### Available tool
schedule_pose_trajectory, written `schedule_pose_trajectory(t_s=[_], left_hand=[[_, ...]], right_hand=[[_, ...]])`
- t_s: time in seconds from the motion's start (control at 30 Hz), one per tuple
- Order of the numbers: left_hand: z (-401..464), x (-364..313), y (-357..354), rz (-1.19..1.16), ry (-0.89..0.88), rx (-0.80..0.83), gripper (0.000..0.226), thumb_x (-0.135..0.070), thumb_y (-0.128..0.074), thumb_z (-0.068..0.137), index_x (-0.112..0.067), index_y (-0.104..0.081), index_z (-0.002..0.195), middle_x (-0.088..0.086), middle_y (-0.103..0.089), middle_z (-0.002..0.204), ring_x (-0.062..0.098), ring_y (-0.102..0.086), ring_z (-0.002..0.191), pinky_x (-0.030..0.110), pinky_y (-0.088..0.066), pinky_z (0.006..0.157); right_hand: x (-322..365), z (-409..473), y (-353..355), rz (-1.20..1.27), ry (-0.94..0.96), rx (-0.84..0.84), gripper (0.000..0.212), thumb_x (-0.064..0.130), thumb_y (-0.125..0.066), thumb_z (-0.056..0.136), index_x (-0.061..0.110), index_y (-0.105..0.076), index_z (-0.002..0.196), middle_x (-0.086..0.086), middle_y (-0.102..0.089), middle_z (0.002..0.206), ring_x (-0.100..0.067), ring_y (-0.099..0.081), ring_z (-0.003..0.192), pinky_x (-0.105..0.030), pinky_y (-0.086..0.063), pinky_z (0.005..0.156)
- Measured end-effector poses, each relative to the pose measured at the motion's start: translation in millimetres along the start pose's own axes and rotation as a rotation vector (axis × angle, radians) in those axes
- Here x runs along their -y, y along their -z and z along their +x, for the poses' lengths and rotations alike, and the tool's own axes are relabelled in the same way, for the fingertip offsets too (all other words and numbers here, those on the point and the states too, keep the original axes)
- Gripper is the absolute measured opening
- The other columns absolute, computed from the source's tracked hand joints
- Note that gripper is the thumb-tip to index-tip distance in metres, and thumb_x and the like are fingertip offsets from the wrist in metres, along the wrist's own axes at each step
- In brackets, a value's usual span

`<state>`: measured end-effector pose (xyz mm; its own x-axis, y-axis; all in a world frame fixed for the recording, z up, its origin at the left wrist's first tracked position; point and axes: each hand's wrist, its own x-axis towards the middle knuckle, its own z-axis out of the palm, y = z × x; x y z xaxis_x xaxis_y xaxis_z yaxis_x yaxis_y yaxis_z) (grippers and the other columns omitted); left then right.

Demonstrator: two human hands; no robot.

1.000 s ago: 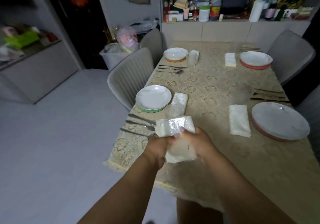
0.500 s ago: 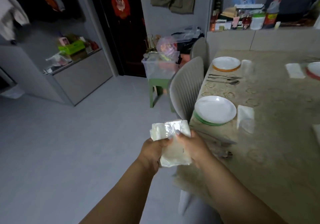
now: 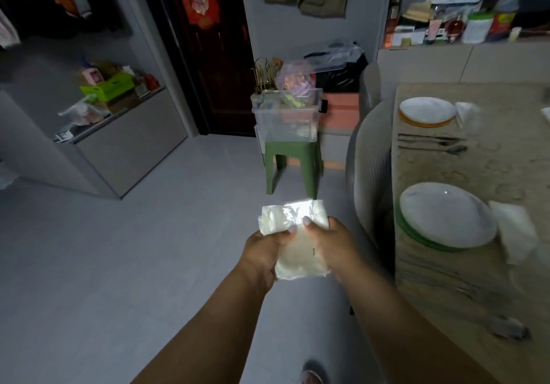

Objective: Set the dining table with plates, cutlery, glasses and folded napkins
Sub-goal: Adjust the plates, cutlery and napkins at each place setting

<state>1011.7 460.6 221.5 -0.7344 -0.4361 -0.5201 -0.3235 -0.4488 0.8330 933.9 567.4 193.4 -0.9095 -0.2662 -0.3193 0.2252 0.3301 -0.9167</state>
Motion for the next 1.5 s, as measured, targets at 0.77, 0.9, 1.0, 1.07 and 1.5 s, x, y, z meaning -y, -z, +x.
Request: schedule_pose_trajectory(t_s=[0.77, 0.9, 1.0, 1.07, 1.5], left_hand=[[401, -252, -11, 0.045, -0.008, 0.113, 0.021, -0.017, -0.078, 0.078, -0.013, -0.066, 0.094, 0.013, -0.069, 0.091, 0.031, -0.066, 0.080, 0.039, -0.057, 0.061], [489, -319, 0, 0.103, -0.040, 0.263, 0.061, -0.024, -0.090, 0.059, -0.006, -0.065, 0.112, 0.019, -0.071, 0.101, 0.034, -0.070, 0.084, 0.040, -0.057, 0.063], [544, -356, -5, 0.295, -0.010, 0.359, 0.096, -0.033, -0.094, 0.037, -0.004, -0.061, 0.122, 0.018, -0.070, 0.107, 0.035, -0.069, 0.092, 0.044, -0.058, 0.073], [571, -377, -12, 0.478, 0.020, 0.454, 0.072, -0.036, -0.087, 0.050, -0.004, -0.068, 0.112, 0.016, -0.072, 0.102, 0.033, -0.069, 0.095, 0.045, -0.056, 0.085], [777, -456, -98, 0.428, 0.010, 0.553, 0.026, -0.026, -0.066, 0.089, -0.008, -0.067, 0.107, 0.010, -0.073, 0.088, 0.020, -0.071, 0.073, 0.029, -0.056, 0.060]], right_hand=[[182, 363, -103, 0.078, 0.047, -0.127, 0.019, 0.030, -0.068, 0.087, 0.014, -0.060, 0.082, -0.002, -0.064, 0.074, -0.014, -0.061, 0.065, -0.029, -0.051, 0.065], [213, 422, -125, 0.137, 0.023, -0.140, 0.030, 0.026, -0.072, 0.083, 0.005, -0.064, 0.104, -0.016, -0.071, 0.096, -0.033, -0.068, 0.090, -0.048, -0.056, 0.083], [227, 460, -128, 0.127, 0.002, -0.089, 0.031, 0.028, -0.072, 0.082, 0.013, -0.063, 0.108, -0.013, -0.071, 0.101, -0.031, -0.068, 0.094, -0.051, -0.054, 0.087], [235, 486, -125, 0.102, -0.016, -0.049, 0.023, 0.028, -0.073, 0.081, 0.021, -0.063, 0.101, -0.008, -0.071, 0.100, -0.026, -0.067, 0.094, -0.046, -0.054, 0.089], [302, 729, -95, 0.416, -0.158, -0.087, 0.023, 0.024, -0.068, 0.085, 0.012, -0.062, 0.103, -0.013, -0.067, 0.106, -0.031, -0.063, 0.100, -0.047, -0.052, 0.092]])
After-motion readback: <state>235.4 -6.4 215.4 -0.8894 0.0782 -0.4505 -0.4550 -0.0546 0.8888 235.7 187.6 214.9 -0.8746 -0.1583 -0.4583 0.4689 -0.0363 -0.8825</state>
